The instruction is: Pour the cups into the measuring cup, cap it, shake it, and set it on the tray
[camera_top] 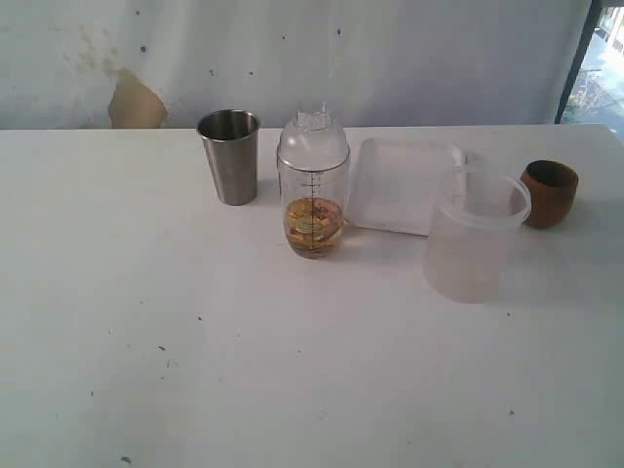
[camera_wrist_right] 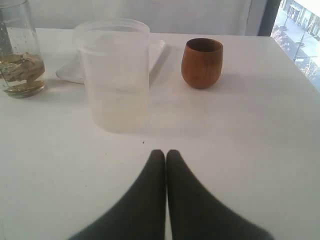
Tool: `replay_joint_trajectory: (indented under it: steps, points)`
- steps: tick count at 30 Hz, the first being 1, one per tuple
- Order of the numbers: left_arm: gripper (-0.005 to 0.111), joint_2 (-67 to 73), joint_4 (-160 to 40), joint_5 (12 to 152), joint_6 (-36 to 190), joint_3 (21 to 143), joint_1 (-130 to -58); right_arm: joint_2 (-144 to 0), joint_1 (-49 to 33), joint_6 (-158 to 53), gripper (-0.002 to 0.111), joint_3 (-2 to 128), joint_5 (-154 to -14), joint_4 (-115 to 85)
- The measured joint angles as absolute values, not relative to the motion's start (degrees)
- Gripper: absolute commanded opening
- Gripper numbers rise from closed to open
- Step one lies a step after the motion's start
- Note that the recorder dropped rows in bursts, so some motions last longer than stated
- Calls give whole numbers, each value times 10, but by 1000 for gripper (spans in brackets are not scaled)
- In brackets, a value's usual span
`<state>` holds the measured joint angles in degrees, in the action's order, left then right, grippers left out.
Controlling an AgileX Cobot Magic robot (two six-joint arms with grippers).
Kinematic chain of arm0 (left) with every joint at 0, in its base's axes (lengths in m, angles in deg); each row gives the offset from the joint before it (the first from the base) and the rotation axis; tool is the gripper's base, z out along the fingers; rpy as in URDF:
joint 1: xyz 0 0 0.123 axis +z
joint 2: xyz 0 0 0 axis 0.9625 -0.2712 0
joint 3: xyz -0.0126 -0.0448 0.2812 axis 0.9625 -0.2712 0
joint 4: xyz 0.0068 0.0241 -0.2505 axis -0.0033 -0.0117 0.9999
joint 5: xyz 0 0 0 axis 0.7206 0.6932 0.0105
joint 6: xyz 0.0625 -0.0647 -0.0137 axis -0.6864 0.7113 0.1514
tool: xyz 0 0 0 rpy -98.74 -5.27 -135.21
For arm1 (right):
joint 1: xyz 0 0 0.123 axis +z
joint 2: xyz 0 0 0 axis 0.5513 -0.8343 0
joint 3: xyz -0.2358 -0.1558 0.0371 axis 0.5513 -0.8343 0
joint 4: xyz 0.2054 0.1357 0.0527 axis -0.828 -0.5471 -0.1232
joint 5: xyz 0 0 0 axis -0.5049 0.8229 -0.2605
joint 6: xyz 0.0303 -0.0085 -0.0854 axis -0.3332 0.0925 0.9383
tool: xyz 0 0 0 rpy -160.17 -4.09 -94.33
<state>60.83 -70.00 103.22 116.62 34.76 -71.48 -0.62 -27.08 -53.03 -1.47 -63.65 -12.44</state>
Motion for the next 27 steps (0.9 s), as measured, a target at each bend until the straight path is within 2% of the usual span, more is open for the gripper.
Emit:
replay_joint_trajectory:
  steps: [2, 5, 10, 15, 20, 23, 27]
  points:
    - [22, 546, -751, 1062, 1187, 388, -715, -6, -271, -530, 0, -15, -637, -124]
    - [49, 450, -818, 1095, 1198, 434, -715, -6, -271, -530, 0, -15, -637, -124]
    - [104, 318, -916, 1142, 1268, 475, -715, -6, -271, -530, 0, -15, -637, -124]
    - [105, 179, -995, 1253, 1317, 477, -715, -6, -271, -530, 0, -15, -637, -124]
    - [105, 40, -1023, 1366, 1252, 478, -724, -6, -271, -530, 0, -15, -637, -124]
    - [105, -36, -1024, 1401, 1160, 479, -758, -6, -271, -530, 0, -15, -637, -124]
    - [105, -156, -1004, 1428, 1046, 507, -840, -6, -271, -530, 0, -15, -637, -124]
